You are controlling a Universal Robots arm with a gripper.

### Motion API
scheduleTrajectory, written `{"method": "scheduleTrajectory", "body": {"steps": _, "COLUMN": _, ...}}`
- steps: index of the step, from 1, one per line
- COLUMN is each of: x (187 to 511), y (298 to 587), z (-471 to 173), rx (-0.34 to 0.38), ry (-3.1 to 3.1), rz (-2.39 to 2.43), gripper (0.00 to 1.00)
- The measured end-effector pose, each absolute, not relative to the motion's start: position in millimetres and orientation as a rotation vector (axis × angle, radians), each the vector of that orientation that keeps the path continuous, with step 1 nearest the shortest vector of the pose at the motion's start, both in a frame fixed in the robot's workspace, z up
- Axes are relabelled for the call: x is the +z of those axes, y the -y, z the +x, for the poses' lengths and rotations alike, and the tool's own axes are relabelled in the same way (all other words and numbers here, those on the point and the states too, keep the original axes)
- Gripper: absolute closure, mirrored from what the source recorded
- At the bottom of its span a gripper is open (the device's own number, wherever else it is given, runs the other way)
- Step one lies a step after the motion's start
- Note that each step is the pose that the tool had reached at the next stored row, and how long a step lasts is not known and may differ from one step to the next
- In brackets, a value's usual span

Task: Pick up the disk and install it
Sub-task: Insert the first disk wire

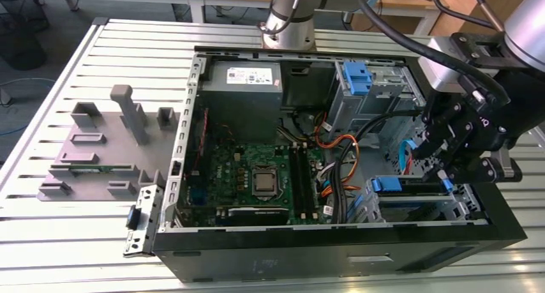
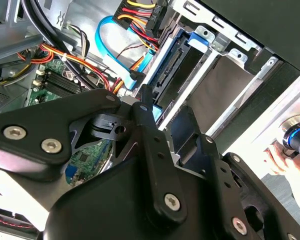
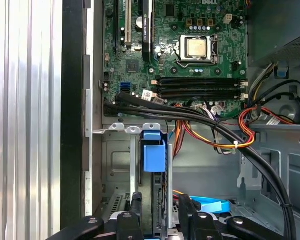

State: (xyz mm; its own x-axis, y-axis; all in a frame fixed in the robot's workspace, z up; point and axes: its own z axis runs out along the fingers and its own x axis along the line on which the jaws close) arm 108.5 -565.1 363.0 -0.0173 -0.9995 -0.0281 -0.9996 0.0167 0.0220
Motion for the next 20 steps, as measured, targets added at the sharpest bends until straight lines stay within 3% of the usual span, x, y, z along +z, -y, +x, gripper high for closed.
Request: {"method": "scheduleTrajectory", "body": {"steps": 20, "x": 365.9, "y": 559.8, "z": 108.5, "rx": 0.055, "ry": -2.237, "rz": -2.199, "gripper": 0.58}}
